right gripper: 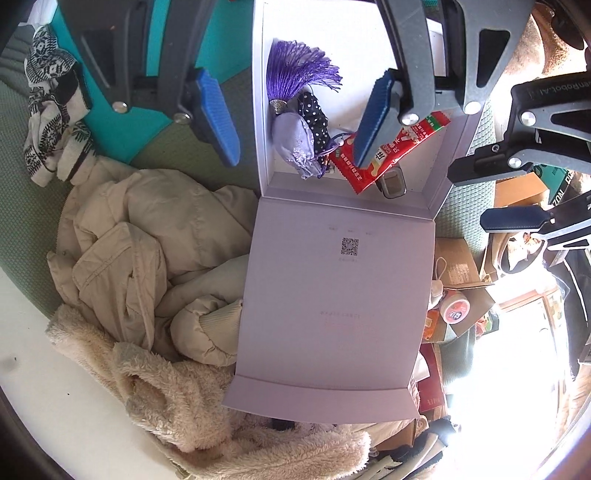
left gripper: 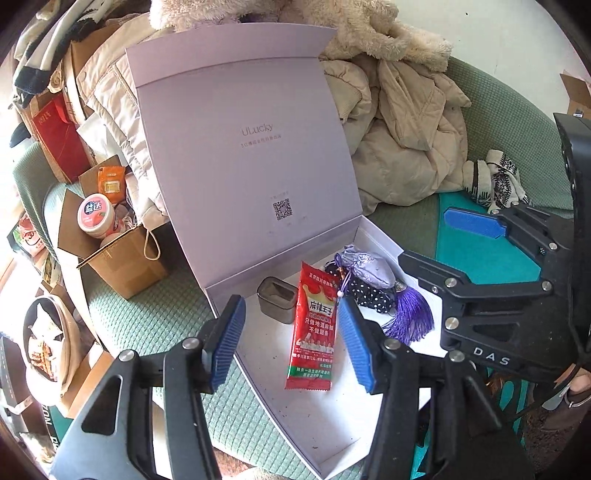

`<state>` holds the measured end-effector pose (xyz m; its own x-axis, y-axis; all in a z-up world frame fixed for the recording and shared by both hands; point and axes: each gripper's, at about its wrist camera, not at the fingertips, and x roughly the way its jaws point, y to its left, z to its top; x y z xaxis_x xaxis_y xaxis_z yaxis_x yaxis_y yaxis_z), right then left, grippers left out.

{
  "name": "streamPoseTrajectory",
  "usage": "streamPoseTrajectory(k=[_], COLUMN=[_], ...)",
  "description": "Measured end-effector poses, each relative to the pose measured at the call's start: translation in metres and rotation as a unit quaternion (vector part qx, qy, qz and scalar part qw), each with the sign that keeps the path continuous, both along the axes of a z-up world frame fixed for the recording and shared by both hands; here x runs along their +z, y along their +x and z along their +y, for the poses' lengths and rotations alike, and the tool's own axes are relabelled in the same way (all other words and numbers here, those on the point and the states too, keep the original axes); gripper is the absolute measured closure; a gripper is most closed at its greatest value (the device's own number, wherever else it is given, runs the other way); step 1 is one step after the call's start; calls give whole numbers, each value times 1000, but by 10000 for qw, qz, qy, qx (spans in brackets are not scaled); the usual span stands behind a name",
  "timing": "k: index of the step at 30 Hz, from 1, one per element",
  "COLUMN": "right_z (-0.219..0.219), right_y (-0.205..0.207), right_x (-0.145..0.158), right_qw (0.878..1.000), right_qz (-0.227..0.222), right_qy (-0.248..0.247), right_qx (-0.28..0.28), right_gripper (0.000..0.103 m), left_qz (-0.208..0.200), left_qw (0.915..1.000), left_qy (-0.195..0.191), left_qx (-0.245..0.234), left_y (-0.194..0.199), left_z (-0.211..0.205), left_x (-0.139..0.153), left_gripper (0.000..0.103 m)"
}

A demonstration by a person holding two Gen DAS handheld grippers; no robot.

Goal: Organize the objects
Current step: 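Withdraw both open tools from the box back toward the mat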

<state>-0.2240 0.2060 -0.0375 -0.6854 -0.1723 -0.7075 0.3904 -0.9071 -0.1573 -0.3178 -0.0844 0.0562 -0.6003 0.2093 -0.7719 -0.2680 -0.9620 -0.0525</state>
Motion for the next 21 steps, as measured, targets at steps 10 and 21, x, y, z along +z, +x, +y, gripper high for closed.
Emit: streamPoseTrajectory(k=[10,21], right_z=[15,31], right_y=[36,81], right_x=[26,35], right_qw=[9997,9994], right_qz=[243,286], right_qy=[-83,-134], right_qx=[-19,-124], right_gripper=[39,39], left_qz=[194,321], left_qw=[9997,9992], left_qy=[144,255], left_qx=[-3,8], left_y=[37,85], left_z=[4,10], left_x=[26,41], left_gripper=[51,50])
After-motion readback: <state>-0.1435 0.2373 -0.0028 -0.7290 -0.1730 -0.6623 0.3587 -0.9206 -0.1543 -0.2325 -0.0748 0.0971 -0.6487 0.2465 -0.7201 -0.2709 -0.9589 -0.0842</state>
